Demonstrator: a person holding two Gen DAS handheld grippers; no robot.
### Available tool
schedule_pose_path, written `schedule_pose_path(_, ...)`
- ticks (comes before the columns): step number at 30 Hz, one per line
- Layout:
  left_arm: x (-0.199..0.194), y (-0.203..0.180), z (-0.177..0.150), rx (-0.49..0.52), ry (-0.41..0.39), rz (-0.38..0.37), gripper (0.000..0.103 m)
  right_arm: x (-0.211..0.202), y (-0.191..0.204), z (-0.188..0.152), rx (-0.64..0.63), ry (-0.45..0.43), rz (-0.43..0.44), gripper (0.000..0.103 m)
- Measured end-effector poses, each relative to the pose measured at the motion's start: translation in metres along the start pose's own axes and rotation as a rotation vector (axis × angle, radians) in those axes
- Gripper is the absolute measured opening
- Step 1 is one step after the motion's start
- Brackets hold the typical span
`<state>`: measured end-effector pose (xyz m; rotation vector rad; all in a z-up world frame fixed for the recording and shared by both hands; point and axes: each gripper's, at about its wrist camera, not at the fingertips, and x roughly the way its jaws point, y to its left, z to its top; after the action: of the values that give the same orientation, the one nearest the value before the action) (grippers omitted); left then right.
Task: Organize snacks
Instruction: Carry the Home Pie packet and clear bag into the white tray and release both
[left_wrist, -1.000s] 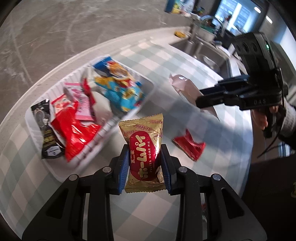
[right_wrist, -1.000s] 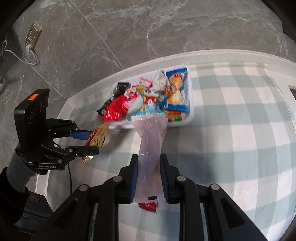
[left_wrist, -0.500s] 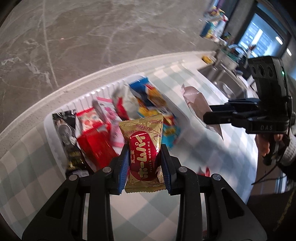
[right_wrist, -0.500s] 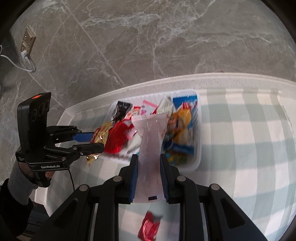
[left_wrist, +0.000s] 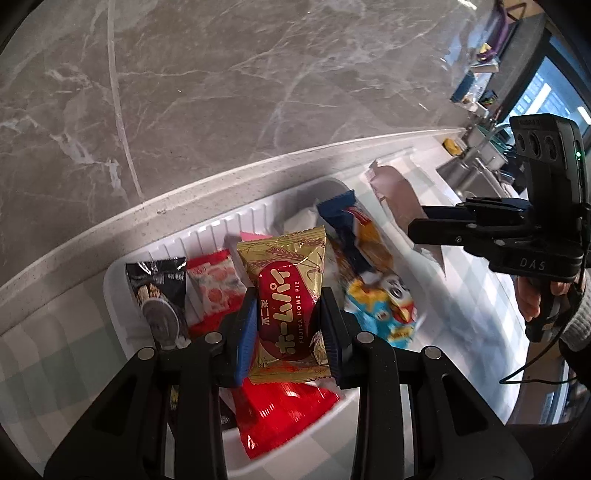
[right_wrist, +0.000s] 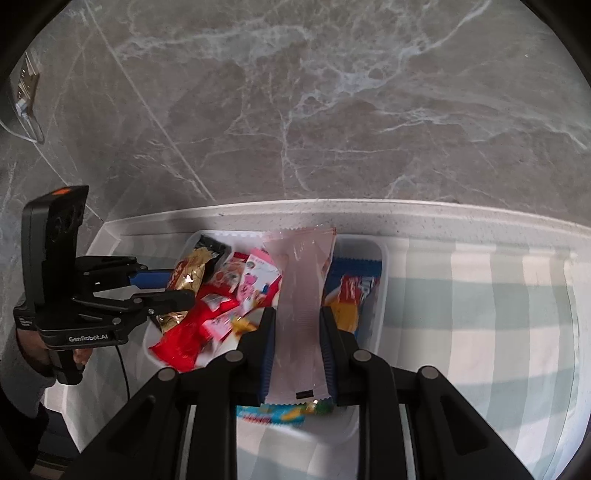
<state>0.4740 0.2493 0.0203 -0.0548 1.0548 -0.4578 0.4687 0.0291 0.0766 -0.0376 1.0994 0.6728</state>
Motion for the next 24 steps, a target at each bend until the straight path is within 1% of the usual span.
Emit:
schedule_pose_path(4,0.014,0.010,0.010,-0.026,0.005,0.012,0.030,0.018,-0.001,0.008,-0.027,0.024,-0.001,0.025)
schedule_pose_path(9,0.031,0.015,0.016,-0.041,0.020,0.029,0.030,0.034,0.004,0.013,-0.068,0.042,-0.008,0.025)
schedule_pose_path(13,0.042,0.018,0.017,-0.065,0.015,0.039,0.030,0.044,0.010,0.015,-0.103,0.057,-0.020,0.026)
schedule_pose_path(18,0.048,0.019,0.018,-0.076,0.014,0.059,0.030,0.050,0.012,0.014,-0.124,0.065,-0.033,0.030)
schedule_pose_path(24,0.043,0.018,0.015,-0.084,-0.007,0.072,0.030,0.045,0.009,0.011,-0.104,0.045,-0.029,0.031)
